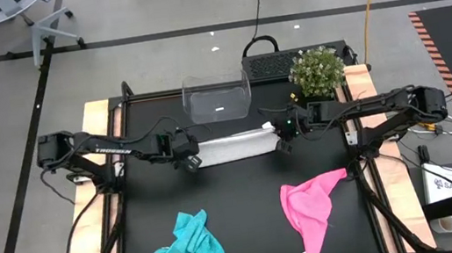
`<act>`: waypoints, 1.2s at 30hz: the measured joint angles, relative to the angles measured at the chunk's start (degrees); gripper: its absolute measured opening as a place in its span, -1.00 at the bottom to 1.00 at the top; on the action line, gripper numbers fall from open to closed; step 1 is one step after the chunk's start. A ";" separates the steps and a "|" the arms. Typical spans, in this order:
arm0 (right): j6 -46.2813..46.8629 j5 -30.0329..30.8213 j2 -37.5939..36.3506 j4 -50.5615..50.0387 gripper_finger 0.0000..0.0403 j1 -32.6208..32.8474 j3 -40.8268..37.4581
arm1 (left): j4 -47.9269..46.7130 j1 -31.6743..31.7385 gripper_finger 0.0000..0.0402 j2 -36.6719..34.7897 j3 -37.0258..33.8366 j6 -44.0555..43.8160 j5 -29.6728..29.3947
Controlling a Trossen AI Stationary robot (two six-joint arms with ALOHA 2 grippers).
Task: Fold microfiber towels
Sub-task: Fold the gray microfiber cloth
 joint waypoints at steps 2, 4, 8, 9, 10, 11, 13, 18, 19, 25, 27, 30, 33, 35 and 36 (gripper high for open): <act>-0.64 2.06 -0.01 -0.03 -0.86 -0.07 0.00 | 0.02 0.16 -0.83 0.98 0.04 0.63 -0.11; -1.27 2.53 -0.01 -0.12 -0.82 -0.51 0.00 | 0.00 0.24 -0.80 1.84 -0.03 0.60 -0.40; -1.48 2.98 -0.01 -0.20 -0.74 -0.71 -0.04 | 1.30 0.37 -0.74 2.33 -0.05 1.43 -2.41; -1.62 3.82 -0.01 -0.48 -0.72 -0.67 -0.04 | 2.39 0.39 -0.72 2.36 0.00 2.05 -2.97; -1.62 4.61 -0.01 -0.83 -0.70 -0.67 -0.04 | 2.91 0.47 -0.70 2.37 0.06 2.81 -3.40; -1.64 5.21 -0.01 -0.98 -0.68 -0.69 -0.04 | 2.50 0.61 -0.68 2.12 0.03 3.55 -3.70; -1.57 5.23 -0.03 -0.92 -0.65 -0.73 -0.04 | 2.24 0.91 -0.64 1.49 0.21 4.10 -4.00; 0.48 0.94 -2.48 3.25 -0.61 0.70 0.07 | 2.54 0.73 -0.59 -0.51 2.10 4.12 -2.56; 1.87 0.01 -2.72 3.49 -0.61 1.41 0.07 | 2.77 0.43 -0.60 -1.02 2.56 3.88 -2.23; 5.05 -1.08 -1.47 4.38 -0.73 6.16 0.07 | 5.53 -2.69 -0.61 -1.27 3.67 4.57 -1.44; 5.39 -1.12 -0.48 3.77 -0.79 7.38 0.00 | 5.62 -3.25 -0.65 0.48 3.64 4.72 -1.46; 6.39 -1.10 1.28 5.00 -0.90 7.98 0.02 | 5.30 -3.39 -0.76 2.43 2.80 4.74 -1.32; 6.58 -1.12 3.64 5.49 -0.98 7.99 0.02 | 5.42 -3.28 -0.91 4.58 2.25 5.25 -0.38; 6.74 -1.15 5.25 5.37 -0.98 7.99 0.02 | 5.55 -3.21 -0.97 6.43 2.23 5.59 0.10; 6.77 -1.15 6.18 5.61 -0.97 7.99 0.02 | 5.39 -3.19 -0.97 7.05 2.31 5.58 0.11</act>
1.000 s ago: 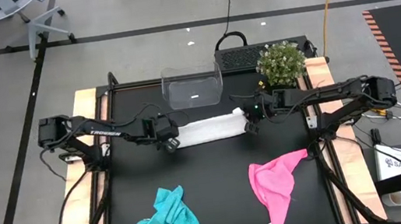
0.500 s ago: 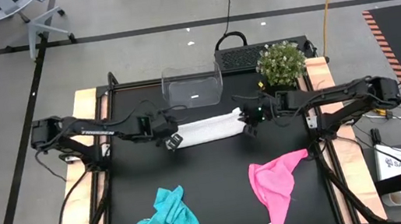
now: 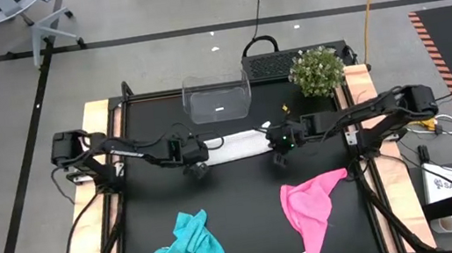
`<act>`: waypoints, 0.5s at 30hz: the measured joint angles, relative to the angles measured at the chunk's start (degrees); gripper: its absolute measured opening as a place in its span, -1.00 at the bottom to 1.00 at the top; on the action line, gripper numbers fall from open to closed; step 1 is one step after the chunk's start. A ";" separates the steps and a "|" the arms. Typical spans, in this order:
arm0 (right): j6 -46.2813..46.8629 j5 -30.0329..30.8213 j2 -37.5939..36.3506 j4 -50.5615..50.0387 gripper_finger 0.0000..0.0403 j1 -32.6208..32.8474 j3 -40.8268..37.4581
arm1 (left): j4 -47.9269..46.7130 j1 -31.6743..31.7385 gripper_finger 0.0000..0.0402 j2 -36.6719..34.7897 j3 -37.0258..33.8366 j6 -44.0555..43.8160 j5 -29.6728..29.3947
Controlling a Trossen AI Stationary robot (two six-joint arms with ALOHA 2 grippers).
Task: Fold microfiber towels
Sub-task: Fold the gray microfiber cloth
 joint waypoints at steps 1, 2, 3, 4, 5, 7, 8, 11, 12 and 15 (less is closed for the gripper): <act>-0.03 -0.02 0.84 0.24 -0.97 0.00 0.00 | -0.63 0.01 -0.96 0.55 -0.01 0.03 -0.01; -0.10 -0.02 1.58 -0.22 -0.98 0.00 0.00 | -0.38 0.02 -0.95 1.27 -0.04 0.18 -0.02; -0.18 -0.04 2.27 -0.70 -0.99 0.00 0.00 | 0.40 0.02 -0.93 2.13 0.00 0.22 0.04; -0.20 -0.06 2.91 -0.60 -0.99 0.00 0.00 | 0.40 0.01 -0.92 2.94 0.03 0.18 0.02; -0.17 -0.04 3.55 -0.46 -1.00 0.00 0.00 | 0.47 -0.02 -0.92 3.29 0.06 0.18 0.15; -0.17 -0.08 4.17 -1.29 -0.99 0.00 -0.01 | 0.85 -0.02 -0.95 4.23 0.24 0.06 0.92; -0.08 -0.32 4.57 -1.41 -0.99 0.09 -0.02 | 0.84 -0.02 -0.97 4.43 0.27 0.01 0.94; 1.28 -1.59 4.98 -2.06 -1.00 0.16 0.02 | 0.86 -0.36 -0.98 4.50 0.22 -0.47 1.24; 1.65 -1.57 4.96 -2.61 -1.00 0.39 -0.02 | 0.79 -0.43 -0.97 4.45 0.22 -0.61 1.16; 3.03 -1.56 5.11 -3.68 -1.00 0.71 0.00 | 0.74 -0.53 -0.93 4.15 0.14 -0.94 1.38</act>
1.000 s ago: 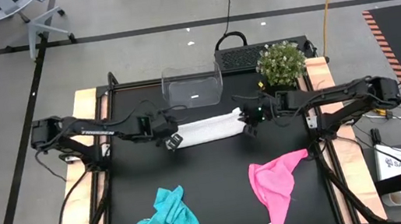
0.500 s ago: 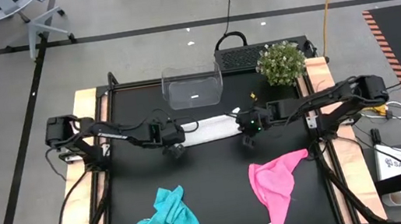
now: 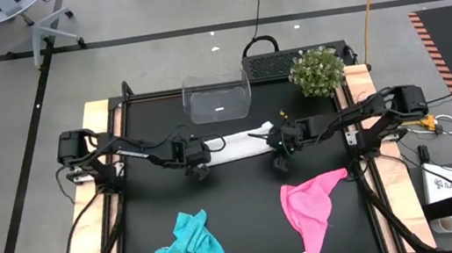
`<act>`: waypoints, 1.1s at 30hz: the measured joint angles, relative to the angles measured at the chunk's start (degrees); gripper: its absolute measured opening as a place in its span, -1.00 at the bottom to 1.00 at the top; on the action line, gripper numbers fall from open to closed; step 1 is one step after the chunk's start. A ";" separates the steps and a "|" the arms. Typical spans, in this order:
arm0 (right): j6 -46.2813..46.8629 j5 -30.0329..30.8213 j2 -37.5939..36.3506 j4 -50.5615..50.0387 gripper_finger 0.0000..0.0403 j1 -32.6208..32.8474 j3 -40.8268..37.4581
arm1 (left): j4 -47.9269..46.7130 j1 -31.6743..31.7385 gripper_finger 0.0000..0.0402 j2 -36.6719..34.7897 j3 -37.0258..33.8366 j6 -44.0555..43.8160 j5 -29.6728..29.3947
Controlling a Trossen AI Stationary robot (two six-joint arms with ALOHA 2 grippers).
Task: Fold microfiber towels
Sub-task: Fold the gray microfiber cloth
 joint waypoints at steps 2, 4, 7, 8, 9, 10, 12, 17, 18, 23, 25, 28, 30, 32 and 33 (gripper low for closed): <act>1.27 0.01 0.00 -0.83 -1.00 0.45 0.00 | -0.26 -0.17 -0.93 0.02 0.00 -0.51 -0.01; 2.26 -0.01 -0.05 -0.94 -1.00 1.32 -0.01 | -0.33 -0.43 -0.96 0.02 -0.02 -0.60 0.23; 3.75 0.32 -2.65 1.46 -1.00 2.74 0.37 | -0.33 -0.91 -0.98 0.02 -0.02 -0.58 0.17; 3.79 1.24 -3.85 2.52 -1.00 3.08 1.07 | -0.35 -0.96 -0.97 0.02 -0.02 -0.67 0.09; 3.35 2.80 -5.01 3.52 -1.00 3.28 1.56 | -0.36 -0.99 -0.95 0.04 -0.02 -0.74 0.02; 2.45 4.33 -5.94 3.98 -1.00 3.38 1.88 | -0.33 -0.95 -0.93 0.04 -0.02 -0.72 0.05; 1.29 6.58 -7.17 3.92 -1.00 2.94 1.99 | -0.35 -0.95 -0.90 0.07 -0.02 -0.74 0.00; 0.37 6.46 -5.49 1.72 -1.00 0.89 1.90 | -0.33 -0.95 -0.94 0.07 -0.02 -0.76 0.04; -0.36 6.37 -4.63 1.55 -1.00 0.69 1.90 | -0.35 -0.95 -0.96 0.07 -0.02 -0.76 0.02; -2.70 6.27 0.52 2.74 -1.00 -0.85 1.88 | -0.37 -0.93 -0.95 0.09 -0.04 -1.28 0.02; -3.14 6.26 1.89 3.25 -1.00 -1.18 1.87 | -0.45 -0.95 -0.92 0.11 -0.04 -1.68 -0.01; -3.23 4.74 2.77 2.69 -1.00 -1.42 1.87 | -0.48 -0.95 -0.89 0.11 -0.07 -1.89 0.01; -2.96 3.63 2.74 1.68 -1.00 -1.21 1.88 | -0.53 -0.95 -0.91 0.11 -0.07 -2.53 0.40; -1.95 3.25 2.73 0.01 -1.00 -0.66 1.88 | -0.57 -0.97 -0.95 0.11 -0.07 -2.81 1.18; -1.62 3.19 2.73 -0.99 -1.00 -0.23 1.88 | -0.57 -1.17 -0.97 0.11 -0.07 -3.24 1.84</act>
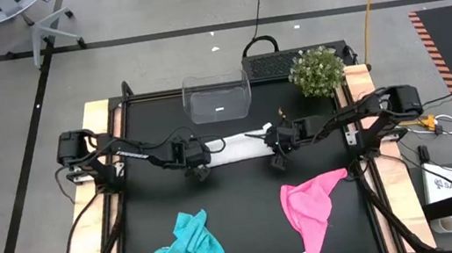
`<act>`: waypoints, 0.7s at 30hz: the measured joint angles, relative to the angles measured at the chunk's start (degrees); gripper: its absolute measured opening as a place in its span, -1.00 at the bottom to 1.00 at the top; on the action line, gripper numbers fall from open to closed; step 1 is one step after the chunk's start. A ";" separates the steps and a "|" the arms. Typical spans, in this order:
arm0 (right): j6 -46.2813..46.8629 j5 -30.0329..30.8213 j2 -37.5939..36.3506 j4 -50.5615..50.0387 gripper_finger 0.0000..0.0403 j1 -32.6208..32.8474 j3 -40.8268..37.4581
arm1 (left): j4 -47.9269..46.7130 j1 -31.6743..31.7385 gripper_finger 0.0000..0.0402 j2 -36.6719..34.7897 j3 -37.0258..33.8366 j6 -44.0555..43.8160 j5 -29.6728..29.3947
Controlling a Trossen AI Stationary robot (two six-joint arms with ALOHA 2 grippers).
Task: Fold microfiber towels
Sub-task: Fold the gray microfiber cloth
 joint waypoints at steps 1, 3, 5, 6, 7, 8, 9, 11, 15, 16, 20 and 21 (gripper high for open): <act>0.57 0.00 -0.07 -0.88 -1.00 0.47 0.04 | 0.02 -0.34 -0.98 0.00 0.00 -0.45 0.52; 1.41 0.14 -0.11 -1.98 -1.00 1.58 0.06 | 0.07 -1.34 -0.98 0.00 0.00 -0.83 1.23; 2.01 0.15 -0.13 -2.20 -1.00 2.76 0.07 | 0.09 -2.26 -0.94 0.00 0.00 -1.38 1.34; 2.44 0.13 -0.13 -2.11 -1.00 3.25 0.07 | 0.06 -2.77 -0.92 0.00 0.00 -1.80 1.30; 2.92 0.09 -0.13 -1.94 -1.00 3.68 0.07 | 0.06 -3.19 -0.91 0.00 0.00 -1.99 1.29; 3.44 0.06 -0.13 -1.79 -1.00 3.99 0.07 | 0.06 -3.65 -0.90 0.00 0.00 -2.18 1.30; 4.14 0.04 -0.13 -1.57 -1.00 4.27 0.07 | 0.06 -4.00 -0.91 0.00 0.00 -2.38 1.19; 5.46 -0.59 -1.02 -1.39 -1.00 4.69 0.01 | -0.43 -4.47 -0.93 -0.45 0.36 -2.51 0.51; 5.94 -2.20 -5.33 0.41 -1.00 4.89 -0.02 | -2.50 -4.84 -0.98 -2.59 1.67 0.08 0.37; 5.94 -2.04 -6.68 0.47 -1.00 4.85 -0.02 | -2.60 -4.79 -0.99 -3.68 2.17 1.02 -0.04; 5.94 -2.07 -12.00 -1.06 -0.99 4.31 -0.02 | -3.14 -4.62 -0.93 -6.17 3.19 2.22 -2.36; 5.93 -2.66 -13.12 -1.20 -0.98 4.08 0.01 | -3.36 -4.68 -0.89 -6.35 3.07 2.22 -2.34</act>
